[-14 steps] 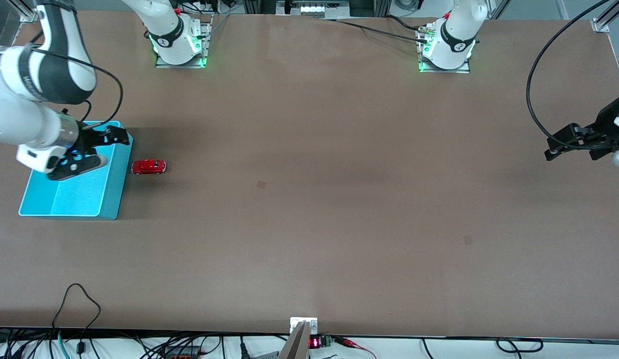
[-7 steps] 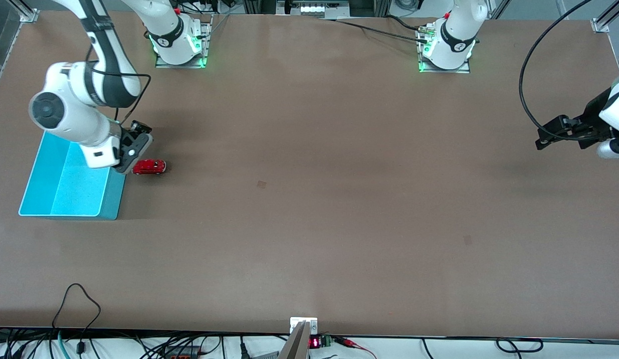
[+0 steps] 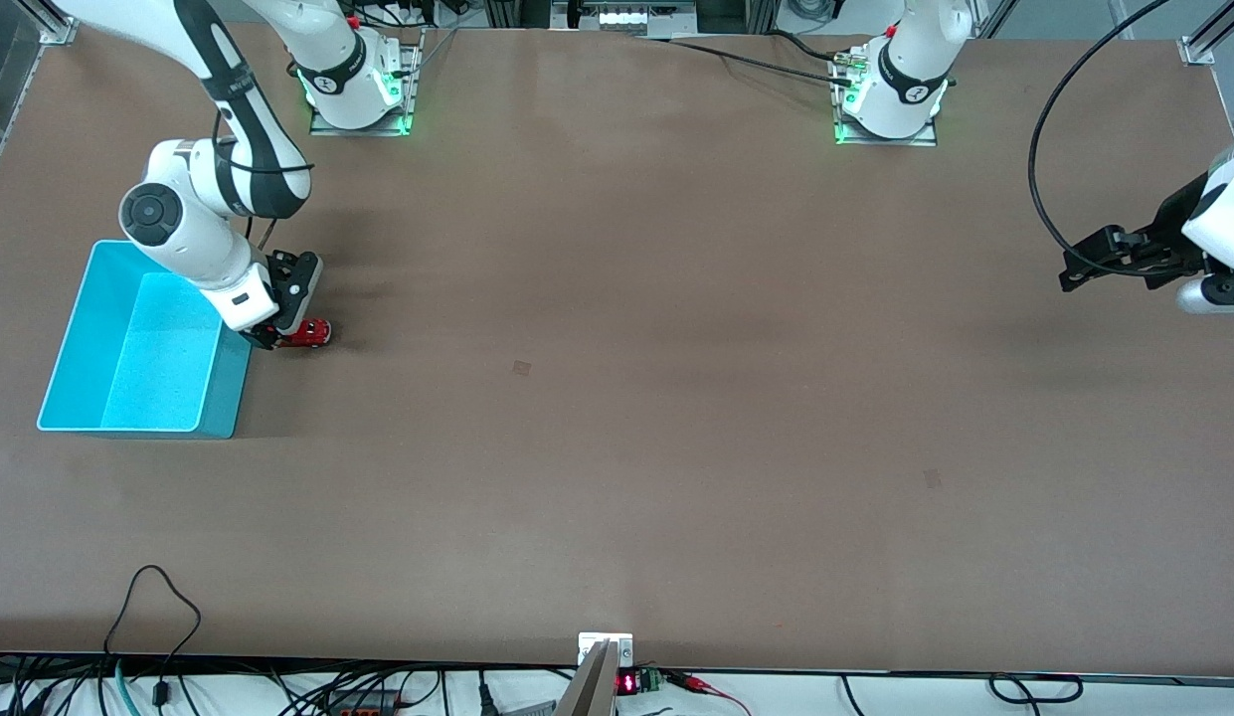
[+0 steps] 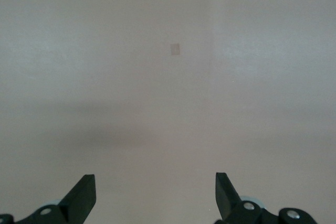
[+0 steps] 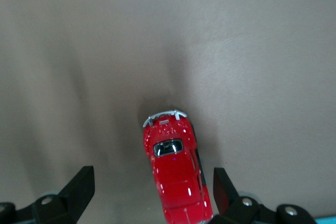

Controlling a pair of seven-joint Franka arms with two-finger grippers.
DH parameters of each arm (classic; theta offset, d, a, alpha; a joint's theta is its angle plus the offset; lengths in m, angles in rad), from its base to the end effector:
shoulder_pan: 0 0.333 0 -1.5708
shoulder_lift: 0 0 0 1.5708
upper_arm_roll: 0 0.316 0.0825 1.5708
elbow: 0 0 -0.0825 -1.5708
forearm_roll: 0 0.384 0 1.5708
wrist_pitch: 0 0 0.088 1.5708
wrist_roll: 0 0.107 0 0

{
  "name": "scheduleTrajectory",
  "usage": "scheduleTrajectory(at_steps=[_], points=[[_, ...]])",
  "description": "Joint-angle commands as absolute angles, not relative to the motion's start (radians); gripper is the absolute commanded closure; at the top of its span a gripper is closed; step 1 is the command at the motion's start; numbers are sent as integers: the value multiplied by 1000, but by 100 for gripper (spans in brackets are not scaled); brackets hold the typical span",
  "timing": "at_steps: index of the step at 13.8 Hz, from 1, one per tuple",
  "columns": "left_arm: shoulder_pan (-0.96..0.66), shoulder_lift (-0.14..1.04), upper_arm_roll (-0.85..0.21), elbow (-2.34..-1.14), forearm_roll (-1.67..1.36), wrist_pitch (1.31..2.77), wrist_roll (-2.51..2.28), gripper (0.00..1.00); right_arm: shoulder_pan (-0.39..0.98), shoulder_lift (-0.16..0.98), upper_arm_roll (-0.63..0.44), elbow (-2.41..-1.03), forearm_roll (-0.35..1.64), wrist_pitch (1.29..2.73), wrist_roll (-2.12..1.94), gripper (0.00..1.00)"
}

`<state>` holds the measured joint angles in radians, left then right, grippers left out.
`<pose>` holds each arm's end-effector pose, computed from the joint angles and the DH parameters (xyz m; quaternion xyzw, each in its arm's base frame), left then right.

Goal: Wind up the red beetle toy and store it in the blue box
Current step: 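Grasp the red car with the right gripper and lift it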

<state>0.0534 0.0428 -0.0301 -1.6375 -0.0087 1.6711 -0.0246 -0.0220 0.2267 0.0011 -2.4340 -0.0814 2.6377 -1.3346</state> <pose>0.5735 0.0128 0.5774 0.9997 0.0244 -0.0046 0.0050 0.4876 -0.0081 0.2111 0.7693 0.6385 -0.0209 0.0077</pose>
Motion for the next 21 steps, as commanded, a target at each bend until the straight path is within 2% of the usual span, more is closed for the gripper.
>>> scheduleTrajectory(at_steps=[1,3,4,6,7,11,14,17,21], points=[[46,60,-29,-1595,-20,1647,-37,0,-69,282,9,-2436,-91,2726,-1449,0],[43,66,-29,-1577,-11,1649,-26,0,-84,304,9,-2434,-91,2749,-1468,0],[41,69,-28,-1574,-6,1649,-25,0,-84,310,9,-2434,-91,2756,-1468,5],[46,66,-28,-1578,-17,1646,-21,0,-78,313,9,-2431,-91,2758,-1468,81],[45,63,-29,-1580,-18,1643,-23,0,-75,313,9,-2431,-89,2758,-1463,100],[49,60,-43,-1580,-20,1614,-31,0,-64,285,12,-2408,-74,2743,-1387,100],[51,60,-43,-1580,-20,1614,-32,0,-64,206,46,-2361,-71,2599,-1179,100],[58,63,-43,-1580,-21,1614,-32,0,-63,137,46,-2310,-64,2551,-970,100],[58,63,-43,-1580,-21,1615,-32,0,-57,118,-14,-2208,-55,2447,-699,100]])
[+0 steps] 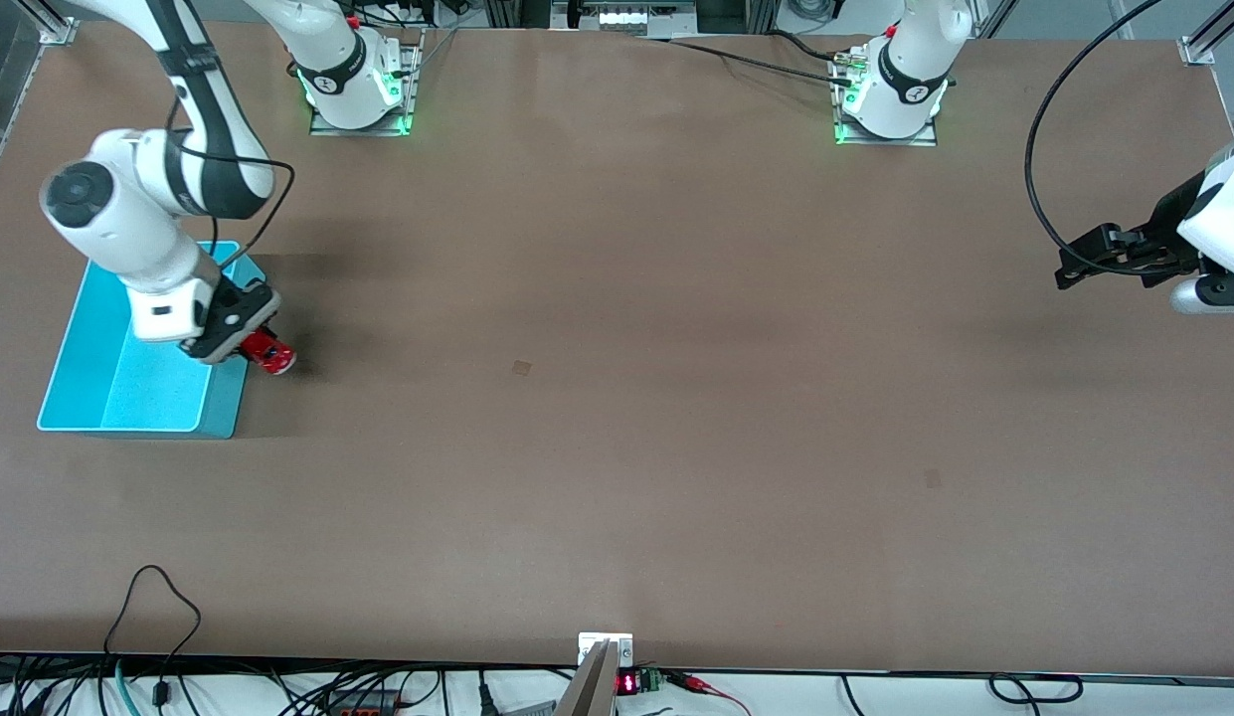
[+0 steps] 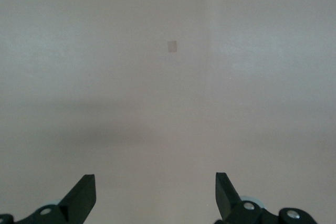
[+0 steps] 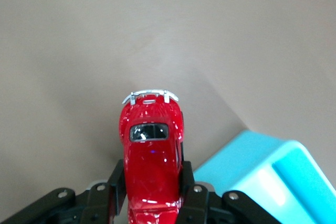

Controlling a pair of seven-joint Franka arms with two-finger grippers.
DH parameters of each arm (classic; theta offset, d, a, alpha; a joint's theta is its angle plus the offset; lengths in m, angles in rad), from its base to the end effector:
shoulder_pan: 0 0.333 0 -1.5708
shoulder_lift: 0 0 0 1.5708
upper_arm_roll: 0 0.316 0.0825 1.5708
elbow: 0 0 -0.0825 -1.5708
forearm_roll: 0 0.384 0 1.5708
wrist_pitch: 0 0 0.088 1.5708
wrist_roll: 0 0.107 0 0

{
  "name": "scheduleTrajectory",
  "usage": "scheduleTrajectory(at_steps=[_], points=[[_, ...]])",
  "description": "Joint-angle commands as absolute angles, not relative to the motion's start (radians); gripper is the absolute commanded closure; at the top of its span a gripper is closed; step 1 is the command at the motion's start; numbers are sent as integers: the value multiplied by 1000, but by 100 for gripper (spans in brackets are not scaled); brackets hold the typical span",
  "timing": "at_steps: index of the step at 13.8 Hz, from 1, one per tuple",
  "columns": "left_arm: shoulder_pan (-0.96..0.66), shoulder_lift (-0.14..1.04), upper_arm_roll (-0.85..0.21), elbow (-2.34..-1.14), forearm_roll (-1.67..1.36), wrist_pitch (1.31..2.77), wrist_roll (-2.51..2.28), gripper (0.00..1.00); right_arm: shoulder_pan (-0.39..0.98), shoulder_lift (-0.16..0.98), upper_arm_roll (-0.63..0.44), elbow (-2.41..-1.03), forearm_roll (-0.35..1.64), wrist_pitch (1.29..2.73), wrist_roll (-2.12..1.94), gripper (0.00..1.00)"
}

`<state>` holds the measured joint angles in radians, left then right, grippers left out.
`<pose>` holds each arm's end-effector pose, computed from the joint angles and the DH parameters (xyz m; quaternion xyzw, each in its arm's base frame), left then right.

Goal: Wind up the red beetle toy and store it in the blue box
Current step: 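Lower the car into the cyan box and open the right gripper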

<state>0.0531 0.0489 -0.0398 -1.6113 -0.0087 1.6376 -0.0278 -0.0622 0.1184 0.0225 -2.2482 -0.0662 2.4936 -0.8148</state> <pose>0.5732 0.0073 0.5835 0.9997 0.0209 -0.0113 0.0052 0.5473 -0.0214 0.3254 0.9141 0.4000 0.0494 0.0448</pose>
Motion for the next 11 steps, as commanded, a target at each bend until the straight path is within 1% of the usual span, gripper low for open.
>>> scheduleTrajectory(at_steps=[1,3,6,11], points=[[58,63,-43,-1578,-21,1615,-32,0,-57,117,-49,-2204,-55,2430,-607,100],[58,63,-43,-1580,-21,1615,-32,0,-58,126,-128,-2207,-55,2415,-493,100],[60,63,-43,-1582,-21,1615,-32,0,-60,199,-242,-2209,-55,2399,-394,100],[58,66,-43,-1582,-21,1621,-32,0,-66,308,-267,-2207,-55,2399,-261,100]])
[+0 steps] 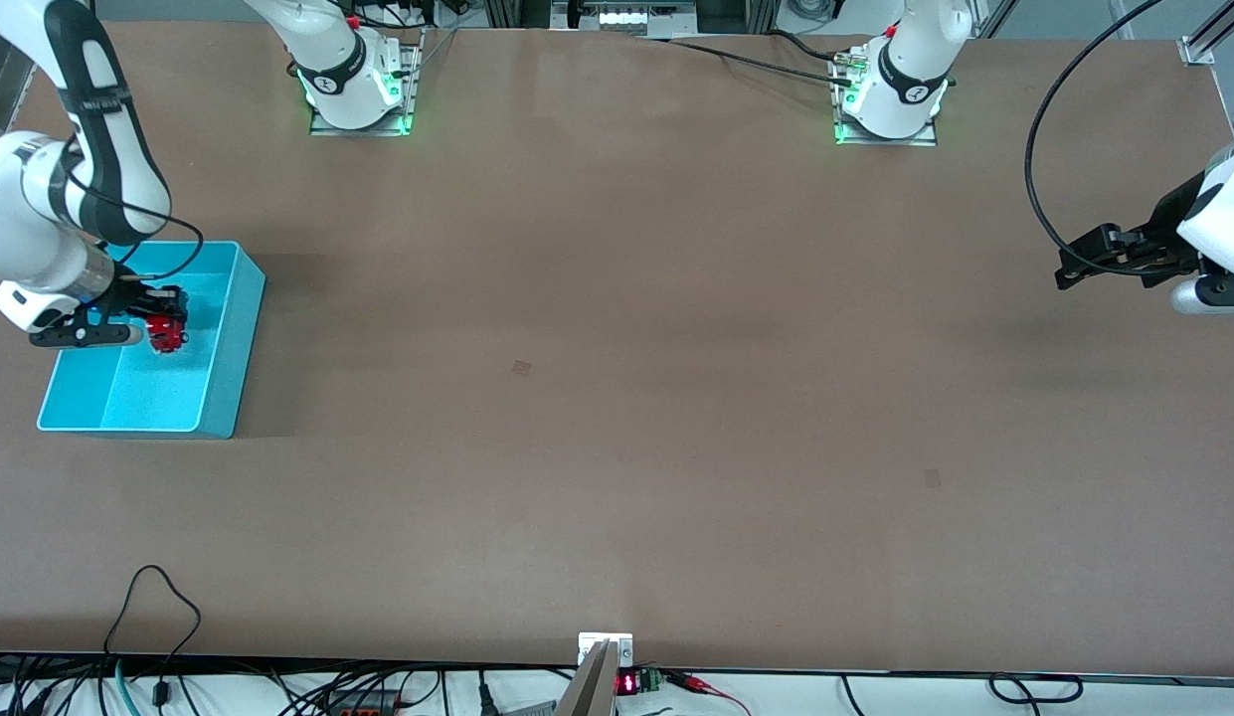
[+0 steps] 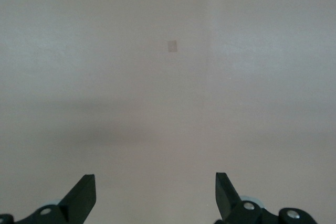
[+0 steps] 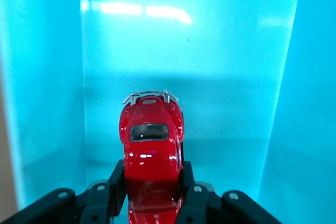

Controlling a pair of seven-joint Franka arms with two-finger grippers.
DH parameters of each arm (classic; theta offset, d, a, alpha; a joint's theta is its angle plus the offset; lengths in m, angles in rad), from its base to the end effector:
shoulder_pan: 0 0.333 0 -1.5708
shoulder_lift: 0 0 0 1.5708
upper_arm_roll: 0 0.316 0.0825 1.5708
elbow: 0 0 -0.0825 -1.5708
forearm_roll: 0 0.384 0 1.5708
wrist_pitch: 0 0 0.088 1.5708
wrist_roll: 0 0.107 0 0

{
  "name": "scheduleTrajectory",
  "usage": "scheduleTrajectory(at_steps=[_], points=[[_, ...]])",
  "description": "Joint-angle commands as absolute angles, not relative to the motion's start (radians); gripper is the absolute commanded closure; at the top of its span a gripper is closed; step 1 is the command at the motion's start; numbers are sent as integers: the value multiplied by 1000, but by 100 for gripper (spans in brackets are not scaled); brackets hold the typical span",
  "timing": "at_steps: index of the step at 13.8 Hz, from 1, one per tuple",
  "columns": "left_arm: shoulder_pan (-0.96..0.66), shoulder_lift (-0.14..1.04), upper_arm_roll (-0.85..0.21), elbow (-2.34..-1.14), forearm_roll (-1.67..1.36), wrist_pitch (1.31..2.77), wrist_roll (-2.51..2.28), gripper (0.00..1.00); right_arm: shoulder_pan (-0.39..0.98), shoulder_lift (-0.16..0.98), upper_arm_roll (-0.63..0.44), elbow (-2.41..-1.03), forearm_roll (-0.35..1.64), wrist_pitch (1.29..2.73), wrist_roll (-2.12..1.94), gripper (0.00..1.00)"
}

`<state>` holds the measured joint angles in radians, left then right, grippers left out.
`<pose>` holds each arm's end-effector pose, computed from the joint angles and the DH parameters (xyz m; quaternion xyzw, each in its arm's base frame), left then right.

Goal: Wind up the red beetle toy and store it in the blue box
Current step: 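Lower the car into the cyan box and open the right gripper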

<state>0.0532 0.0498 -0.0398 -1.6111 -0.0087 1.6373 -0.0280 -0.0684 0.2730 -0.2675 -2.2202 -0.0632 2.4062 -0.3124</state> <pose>0.5734 0.0073 0.5831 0.9997 0.0210 -0.0118 0.0052 0.5108 -0.1797 0.2498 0.9975 0.0158 -0.0552 0.0406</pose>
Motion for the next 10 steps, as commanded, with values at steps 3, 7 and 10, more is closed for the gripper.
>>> scheduleTrajectory(at_steps=[3,7,10], points=[[58,67,-43,-1582,-21,1623,-32,0,-69,363,-296,-2206,-55,2408,-259,100],[57,68,-43,-1582,-41,1637,-32,0,-80,393,-298,-2204,-55,2422,-262,100],[60,67,-43,-1582,-66,1637,-29,0,-92,416,-298,-2201,-54,2422,-275,0]])
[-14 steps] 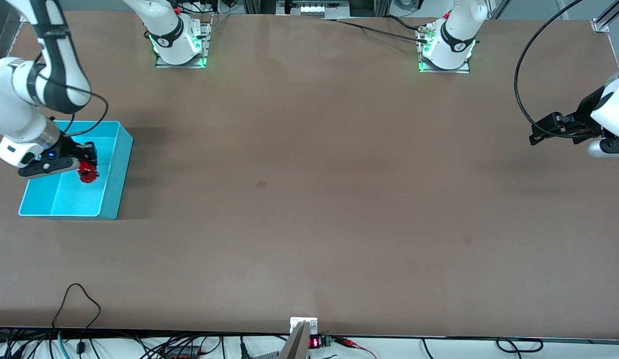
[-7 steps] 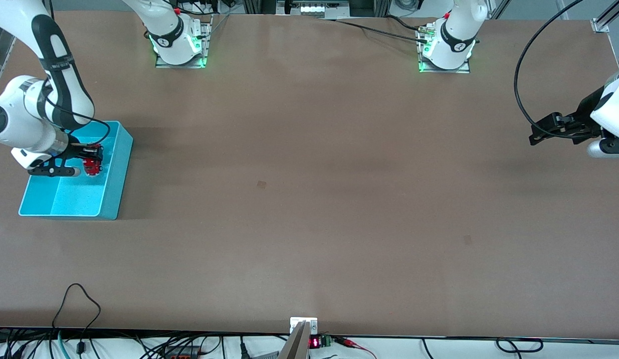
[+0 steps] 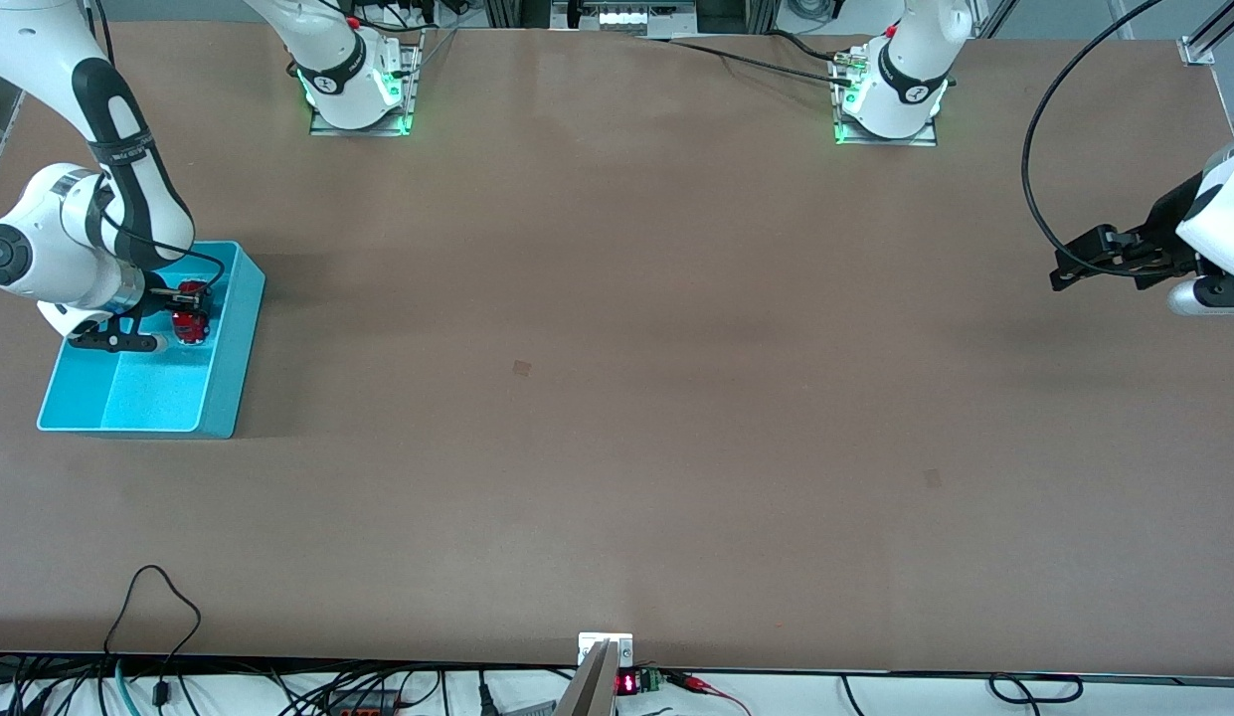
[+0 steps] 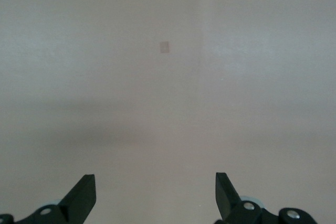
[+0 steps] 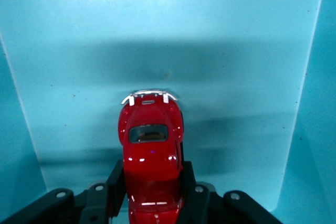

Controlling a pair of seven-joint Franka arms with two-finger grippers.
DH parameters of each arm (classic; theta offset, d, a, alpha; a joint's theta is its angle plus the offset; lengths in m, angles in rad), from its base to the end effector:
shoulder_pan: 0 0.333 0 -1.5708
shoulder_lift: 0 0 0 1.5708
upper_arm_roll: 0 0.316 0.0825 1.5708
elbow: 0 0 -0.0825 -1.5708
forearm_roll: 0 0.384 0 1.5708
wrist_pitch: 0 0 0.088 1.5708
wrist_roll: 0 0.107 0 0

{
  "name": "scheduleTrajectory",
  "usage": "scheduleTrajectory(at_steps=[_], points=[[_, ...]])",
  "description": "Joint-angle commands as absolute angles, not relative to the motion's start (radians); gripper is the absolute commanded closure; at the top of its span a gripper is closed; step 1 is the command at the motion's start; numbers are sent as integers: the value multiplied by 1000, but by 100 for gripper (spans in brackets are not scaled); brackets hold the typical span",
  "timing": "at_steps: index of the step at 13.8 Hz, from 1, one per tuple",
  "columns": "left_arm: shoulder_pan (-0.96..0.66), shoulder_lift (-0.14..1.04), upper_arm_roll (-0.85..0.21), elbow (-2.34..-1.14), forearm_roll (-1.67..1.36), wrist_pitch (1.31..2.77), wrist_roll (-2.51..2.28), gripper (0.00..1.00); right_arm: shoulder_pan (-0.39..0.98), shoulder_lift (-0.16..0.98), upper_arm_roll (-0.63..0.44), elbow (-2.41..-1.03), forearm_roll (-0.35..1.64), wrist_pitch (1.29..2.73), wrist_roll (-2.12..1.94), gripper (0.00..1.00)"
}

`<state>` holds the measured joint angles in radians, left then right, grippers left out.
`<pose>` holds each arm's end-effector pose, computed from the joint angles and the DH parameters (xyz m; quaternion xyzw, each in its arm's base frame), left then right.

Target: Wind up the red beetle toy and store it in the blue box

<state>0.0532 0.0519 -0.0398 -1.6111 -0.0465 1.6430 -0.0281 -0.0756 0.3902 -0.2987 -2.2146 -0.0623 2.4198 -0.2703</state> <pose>0.5746 0.0036 0.5825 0.9994 0.0227 -0.0102 0.0241 0.4945 -0.1992 0.1940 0.9933 -0.0208 -0.1044 0.0444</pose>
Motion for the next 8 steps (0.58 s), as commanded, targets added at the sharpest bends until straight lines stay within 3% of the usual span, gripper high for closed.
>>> scheduleTrajectory(at_steps=[1,3,8], points=[[60,67,-43,-1583,-64,1635,-29,0,-92,413,-298,-2195,-55,2422,-279,0],[60,67,-41,-1583,-61,1635,-28,0,-84,400,-295,-2122,-55,2387,-296,0],[58,67,-43,-1583,-55,1635,-28,0,-31,353,-267,-1775,-58,2013,-290,0]])
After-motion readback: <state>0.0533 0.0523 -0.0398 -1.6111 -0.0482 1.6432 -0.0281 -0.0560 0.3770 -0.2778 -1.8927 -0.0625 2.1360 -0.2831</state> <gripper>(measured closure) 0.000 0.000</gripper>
